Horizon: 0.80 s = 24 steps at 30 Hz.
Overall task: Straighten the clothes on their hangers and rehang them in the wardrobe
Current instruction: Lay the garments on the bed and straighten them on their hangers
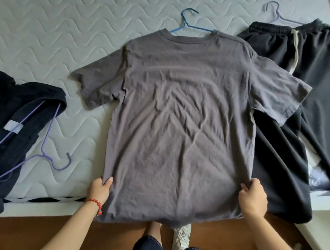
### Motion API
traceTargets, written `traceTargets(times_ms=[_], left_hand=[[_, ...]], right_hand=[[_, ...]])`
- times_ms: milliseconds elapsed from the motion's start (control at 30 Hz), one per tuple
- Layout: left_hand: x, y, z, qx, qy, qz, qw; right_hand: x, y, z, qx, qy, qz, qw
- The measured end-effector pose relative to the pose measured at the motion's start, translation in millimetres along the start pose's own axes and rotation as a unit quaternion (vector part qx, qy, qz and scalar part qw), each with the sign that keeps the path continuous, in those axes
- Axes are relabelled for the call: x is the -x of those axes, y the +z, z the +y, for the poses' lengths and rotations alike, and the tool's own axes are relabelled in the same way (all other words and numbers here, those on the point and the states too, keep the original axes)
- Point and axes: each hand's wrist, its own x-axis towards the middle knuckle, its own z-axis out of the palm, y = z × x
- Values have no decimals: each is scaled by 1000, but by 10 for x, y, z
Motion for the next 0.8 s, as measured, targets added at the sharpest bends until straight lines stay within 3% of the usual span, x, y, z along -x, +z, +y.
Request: traceTargets(times_ms=[233,400,600,800], left_hand=[[383,13,-79,-79,16,-10,997],[946,-64,-91,-55,34,27,998],[1655,-353,-164,-39,109,-11,993],[1752,-884,-280,9,131,8,991]], right_hand=[[-164,-440,174,19,-15,27,999],[100,-661,237,33,-99,-22,994],[938,-659,122,40,-192,-112,974],[1916,-385,-346,61,-283,-198,936]])
